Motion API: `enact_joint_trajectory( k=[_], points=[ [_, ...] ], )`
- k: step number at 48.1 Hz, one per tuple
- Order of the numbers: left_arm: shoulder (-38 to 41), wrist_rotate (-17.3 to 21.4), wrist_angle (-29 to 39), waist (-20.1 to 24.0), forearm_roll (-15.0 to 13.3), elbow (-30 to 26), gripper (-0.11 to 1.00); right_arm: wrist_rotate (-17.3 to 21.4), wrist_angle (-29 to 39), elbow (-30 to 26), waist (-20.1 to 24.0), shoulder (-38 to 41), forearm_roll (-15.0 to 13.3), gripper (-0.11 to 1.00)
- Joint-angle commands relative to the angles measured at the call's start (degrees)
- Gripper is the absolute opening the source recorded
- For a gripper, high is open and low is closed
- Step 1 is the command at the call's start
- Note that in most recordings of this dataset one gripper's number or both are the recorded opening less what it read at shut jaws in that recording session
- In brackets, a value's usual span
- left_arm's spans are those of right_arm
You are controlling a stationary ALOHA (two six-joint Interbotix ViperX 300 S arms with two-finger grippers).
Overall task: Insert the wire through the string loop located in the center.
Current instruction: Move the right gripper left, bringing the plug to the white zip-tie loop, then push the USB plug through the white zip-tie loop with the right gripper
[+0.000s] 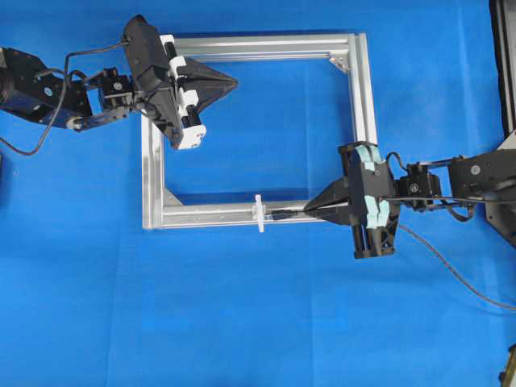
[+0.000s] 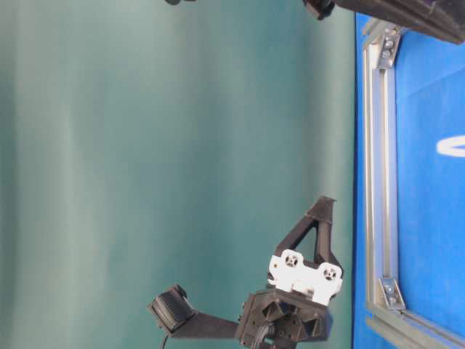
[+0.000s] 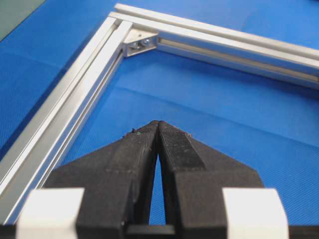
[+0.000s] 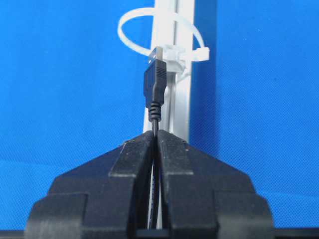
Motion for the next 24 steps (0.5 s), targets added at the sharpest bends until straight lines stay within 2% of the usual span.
enact_joint_trajectory(
  k=[1,24],
  points=[
    [-1.58,-0.09,-0.26,-0.18,0.18,-0.97,0.0,-0.09,-0.88,-0.35,-0.35,-1.14,-0.09,-0.02],
    [-1.58,-0.18,-0.26,-0.18,0.18,-0.97,0.0,-0.18,-1.93,-0.09,-0.53,-1.23,-0.18,-0.02]
  ],
)
